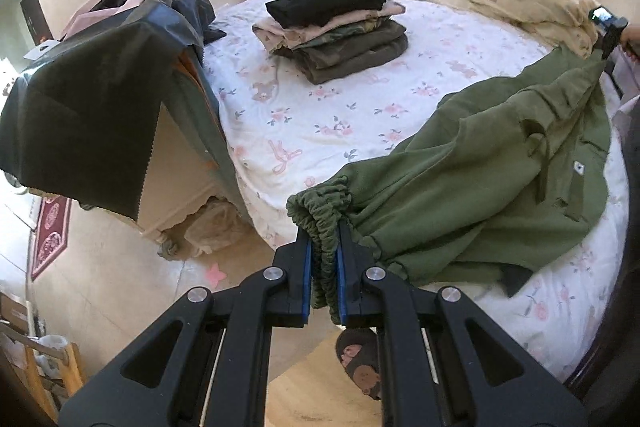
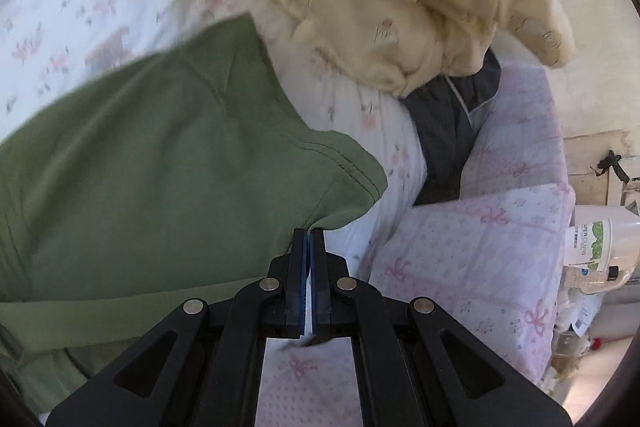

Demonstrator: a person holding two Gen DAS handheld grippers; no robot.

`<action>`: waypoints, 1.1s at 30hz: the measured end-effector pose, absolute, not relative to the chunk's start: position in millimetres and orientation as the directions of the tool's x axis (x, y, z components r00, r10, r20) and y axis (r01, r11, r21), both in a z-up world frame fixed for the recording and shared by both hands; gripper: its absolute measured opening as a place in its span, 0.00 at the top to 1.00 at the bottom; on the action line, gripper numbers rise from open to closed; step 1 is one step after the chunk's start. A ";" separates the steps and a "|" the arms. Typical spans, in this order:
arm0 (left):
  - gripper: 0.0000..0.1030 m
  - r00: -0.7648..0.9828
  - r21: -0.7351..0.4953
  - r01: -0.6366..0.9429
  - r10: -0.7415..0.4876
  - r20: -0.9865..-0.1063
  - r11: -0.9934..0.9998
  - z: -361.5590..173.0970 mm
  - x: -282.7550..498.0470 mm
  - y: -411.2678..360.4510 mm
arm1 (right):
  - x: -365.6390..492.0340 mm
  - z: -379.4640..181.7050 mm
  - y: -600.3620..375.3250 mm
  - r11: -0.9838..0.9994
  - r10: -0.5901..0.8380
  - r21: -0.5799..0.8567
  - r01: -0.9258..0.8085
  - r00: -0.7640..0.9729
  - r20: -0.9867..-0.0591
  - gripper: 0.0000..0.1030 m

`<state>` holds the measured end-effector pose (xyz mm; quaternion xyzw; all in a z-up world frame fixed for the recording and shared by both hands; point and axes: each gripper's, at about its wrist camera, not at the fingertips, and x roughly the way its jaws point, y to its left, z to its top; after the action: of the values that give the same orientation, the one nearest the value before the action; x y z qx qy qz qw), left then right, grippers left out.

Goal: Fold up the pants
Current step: 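Lift the pant leg with the right tool and carry it toward the waistband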

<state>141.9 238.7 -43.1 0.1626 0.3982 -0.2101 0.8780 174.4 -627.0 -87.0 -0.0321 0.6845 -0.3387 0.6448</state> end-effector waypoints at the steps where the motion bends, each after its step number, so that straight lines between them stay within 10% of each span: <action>1: 0.92 0.595 0.105 0.499 -0.252 -0.763 0.860 -41.0 142.4 240.8 | 173.5 -87.5 -627.4 0.770 -0.481 -0.510 0.382 -0.176 -0.859 1.00; 8: 0.92 0.615 0.170 0.549 -0.258 -0.745 0.818 -47.5 138.7 247.5 | 162.8 -108.1 -627.8 0.810 -0.417 -0.509 0.290 -0.324 -0.849 1.00; 15: 0.82 0.316 -0.153 0.516 -0.353 -0.881 0.843 -92.8 155.5 277.8 | 152.9 -146.2 -620.3 0.854 -0.335 -0.473 0.215 -0.467 -0.818 0.94; 17: 0.64 0.273 -0.187 0.467 -0.342 -0.899 0.864 -95.3 159.3 289.9 | 151.7 -146.7 -624.7 0.855 -0.319 -0.469 0.221 -0.488 -0.813 0.58; 20: 0.61 0.280 -0.227 0.404 -0.355 -0.892 0.886 -85.4 162.1 309.7 | 155.6 -142.9 -619.8 0.873 -0.339 -0.466 0.145 -0.506 -0.793 0.46; 26: 0.48 0.422 -0.279 0.198 -0.338 -0.841 0.940 -31.2 185.7 326.5 | 200.4 -76.1 -566.4 0.912 -0.330 -0.361 0.193 -0.173 -0.928 0.46; 33: 0.45 0.402 -0.252 0.229 -0.327 -0.855 0.940 6.7 217.1 185.7 | 208.0 -55.6 -421.3 0.983 0.117 0.138 0.118 0.168 -0.979 0.46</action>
<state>217.1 185.7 6.7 -0.0470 0.5208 -0.1663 0.8360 208.0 -421.3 -55.6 0.0911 0.6451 -0.0005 0.7586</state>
